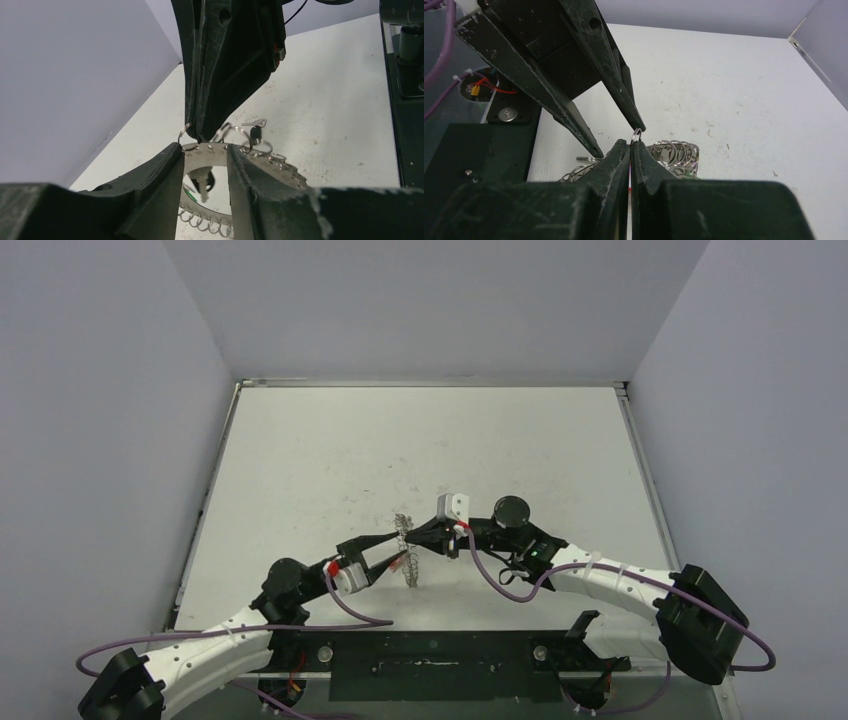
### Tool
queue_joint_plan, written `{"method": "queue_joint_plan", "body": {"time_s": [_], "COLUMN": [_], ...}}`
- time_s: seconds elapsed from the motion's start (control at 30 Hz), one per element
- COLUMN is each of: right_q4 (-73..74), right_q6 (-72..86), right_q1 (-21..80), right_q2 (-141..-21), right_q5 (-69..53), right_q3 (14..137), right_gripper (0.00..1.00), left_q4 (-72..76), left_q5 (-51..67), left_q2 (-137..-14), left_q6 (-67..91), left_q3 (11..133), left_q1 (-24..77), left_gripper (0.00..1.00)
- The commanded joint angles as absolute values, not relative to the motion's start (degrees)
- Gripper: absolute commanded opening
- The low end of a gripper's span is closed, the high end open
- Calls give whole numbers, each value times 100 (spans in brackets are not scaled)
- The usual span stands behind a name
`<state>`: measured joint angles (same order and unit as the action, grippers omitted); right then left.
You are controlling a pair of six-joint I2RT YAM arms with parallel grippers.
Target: Put the keys on the keyring
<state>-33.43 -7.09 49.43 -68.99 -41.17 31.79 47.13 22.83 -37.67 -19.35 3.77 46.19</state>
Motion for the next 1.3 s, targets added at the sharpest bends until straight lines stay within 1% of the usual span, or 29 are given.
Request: {"method": "queue_joint_plan", "body": {"time_s": [0.0,0.1,0.23,0.3,0.47,0.57,0.67,0.8,1.0,1.27], "right_q4": [-4136,-3983,-3844,-3826,-3806,-3806,-3806,-3806,-3797,-3779], "right_q6": [-698,-795,-869,-871,-863,-843,-811,-795,-808,-844], "right_q1": [4966,4963,4962,4964,4957,4953,4960,4962,4957,4949], "right_q2": [-6782,-6759,-6751,-6759,-6776,-6752,-6759,-6766,-6809,-6862], "right_q5": [-4567,-4608,-4702,-4747,-4870,-4898,-4941,-4980,-4974,-4979], "right_q3": [3311,3328,3388,3415,3460,3481,3494,3499,3488,3445], "right_gripper": [0,0,0,0,0,0,0,0,0,0], "left_q4": [5003,4965,4684,4606,4588,4604,4692,4827,5301,5331], "left_q5": [1909,1818,1793,1793,1926,2013,2075,2196,2285,2259], "left_q2": [-3669,-3451,-3137,-3051,-3059,-3183,-3366,-3650,-4032,-3889], "left_q6": [-1737,-1709,-1740,-1725,-1714,-1723,-1747,-1788,-1733,-1690], "left_q3": [225,176,173,161,196,235,274,364,407,438], "left_q1": [4642,4644,4634,4637,4633,4634,4637,4636,4643,4639], "left_gripper": [37,39,38,34,22,20,20,23,24,26]}}
